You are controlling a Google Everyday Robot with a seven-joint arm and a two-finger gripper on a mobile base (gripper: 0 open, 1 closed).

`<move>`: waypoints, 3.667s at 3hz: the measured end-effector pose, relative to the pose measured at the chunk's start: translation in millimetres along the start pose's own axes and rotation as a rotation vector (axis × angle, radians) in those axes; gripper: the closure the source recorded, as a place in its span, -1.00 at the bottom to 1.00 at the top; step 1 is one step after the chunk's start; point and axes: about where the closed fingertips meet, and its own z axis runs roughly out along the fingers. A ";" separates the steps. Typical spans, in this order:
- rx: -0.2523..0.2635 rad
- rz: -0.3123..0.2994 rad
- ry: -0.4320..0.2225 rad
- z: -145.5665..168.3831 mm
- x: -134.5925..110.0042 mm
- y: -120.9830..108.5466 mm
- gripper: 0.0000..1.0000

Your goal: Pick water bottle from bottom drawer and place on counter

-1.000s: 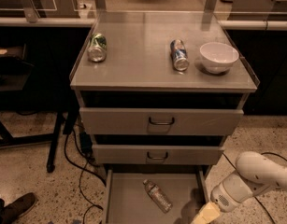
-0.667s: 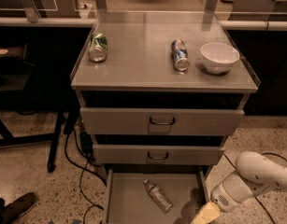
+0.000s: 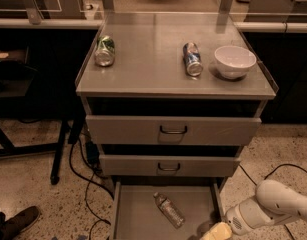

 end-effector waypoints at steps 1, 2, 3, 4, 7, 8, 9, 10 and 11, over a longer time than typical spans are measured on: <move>0.000 0.000 0.000 0.0 0.0 0.0 -1.00; -0.008 0.050 -0.083 23.6 -16.1 -17.3 -1.00; -0.005 0.080 -0.143 39.1 -35.8 -30.4 -1.00; -0.046 0.069 -0.143 59.7 -51.8 -25.8 -1.00; 0.035 0.099 -0.149 95.0 -55.3 -37.0 -1.00; 0.034 0.100 -0.148 96.9 -55.0 -36.0 -1.00; 0.049 0.114 -0.208 108.7 -70.4 -41.3 -1.00; 0.027 0.179 -0.275 153.3 -100.5 -63.3 -1.00; 0.027 0.180 -0.276 154.0 -100.5 -63.9 -1.00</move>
Offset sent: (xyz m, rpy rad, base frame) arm 0.0352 0.0092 -0.0445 0.0906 -0.0476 -0.1559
